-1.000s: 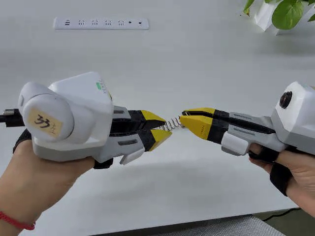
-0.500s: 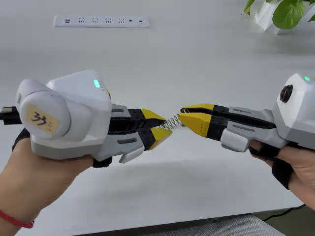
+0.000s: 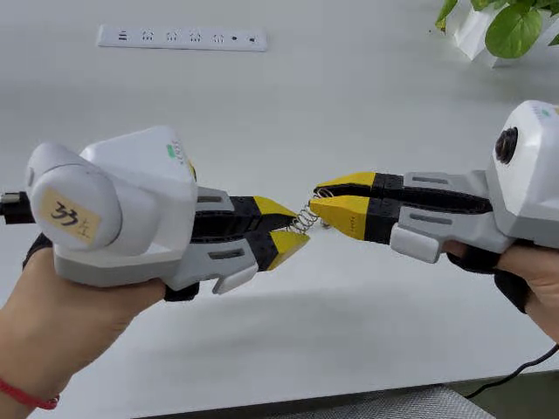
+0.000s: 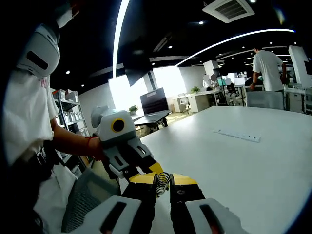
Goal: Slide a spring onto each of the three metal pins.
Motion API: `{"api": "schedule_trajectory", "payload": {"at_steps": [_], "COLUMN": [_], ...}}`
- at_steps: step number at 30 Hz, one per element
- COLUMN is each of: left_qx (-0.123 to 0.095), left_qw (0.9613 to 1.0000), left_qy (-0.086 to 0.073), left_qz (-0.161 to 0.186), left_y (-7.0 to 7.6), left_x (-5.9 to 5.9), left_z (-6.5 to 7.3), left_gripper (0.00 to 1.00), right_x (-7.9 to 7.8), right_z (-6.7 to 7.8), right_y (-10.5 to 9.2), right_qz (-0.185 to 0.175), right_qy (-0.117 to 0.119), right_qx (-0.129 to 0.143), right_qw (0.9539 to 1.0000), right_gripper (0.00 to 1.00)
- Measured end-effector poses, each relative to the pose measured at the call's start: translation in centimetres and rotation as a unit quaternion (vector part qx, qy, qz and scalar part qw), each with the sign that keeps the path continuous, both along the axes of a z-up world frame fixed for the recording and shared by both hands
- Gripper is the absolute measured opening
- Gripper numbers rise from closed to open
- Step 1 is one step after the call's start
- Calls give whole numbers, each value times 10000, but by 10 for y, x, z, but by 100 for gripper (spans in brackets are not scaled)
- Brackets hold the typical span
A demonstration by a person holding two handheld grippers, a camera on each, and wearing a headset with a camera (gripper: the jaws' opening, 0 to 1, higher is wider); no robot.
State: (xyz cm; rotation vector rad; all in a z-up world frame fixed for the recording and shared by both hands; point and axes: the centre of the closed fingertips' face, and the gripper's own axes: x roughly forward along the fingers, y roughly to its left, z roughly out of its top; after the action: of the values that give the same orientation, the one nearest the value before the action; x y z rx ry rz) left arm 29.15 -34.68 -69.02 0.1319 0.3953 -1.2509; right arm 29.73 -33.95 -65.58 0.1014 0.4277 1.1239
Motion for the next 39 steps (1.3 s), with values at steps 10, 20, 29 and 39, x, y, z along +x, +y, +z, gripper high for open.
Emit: {"api": "schedule_trajectory", "payload": {"at_steps": [10, 20, 29, 39], "left_qx": [-42, -113, -267, -405], "left_qw": [10000, 9999, 9996, 9991], "left_qy": [-1, 7, 30, 7], "left_qz": [-38, -59, -80, -142], "left_y": [-2, -4, -4, -5], "left_x": [-1, -2, -5, -7], "left_z": [2, 4, 8, 12], "left_gripper": [7, 6, 6, 6], "right_x": [-1, -5, -7, -13], "right_z": [2, 6, 9, 5], "right_y": [1, 3, 3, 5], "right_qz": [161, 309, 558, 1147], "right_qy": [-136, -296, -356, -363], "right_qx": [-231, -476, -714, -1212], "right_qw": [9995, 9979, 9953, 9853], "right_gripper": [5, 5, 6, 10]}}
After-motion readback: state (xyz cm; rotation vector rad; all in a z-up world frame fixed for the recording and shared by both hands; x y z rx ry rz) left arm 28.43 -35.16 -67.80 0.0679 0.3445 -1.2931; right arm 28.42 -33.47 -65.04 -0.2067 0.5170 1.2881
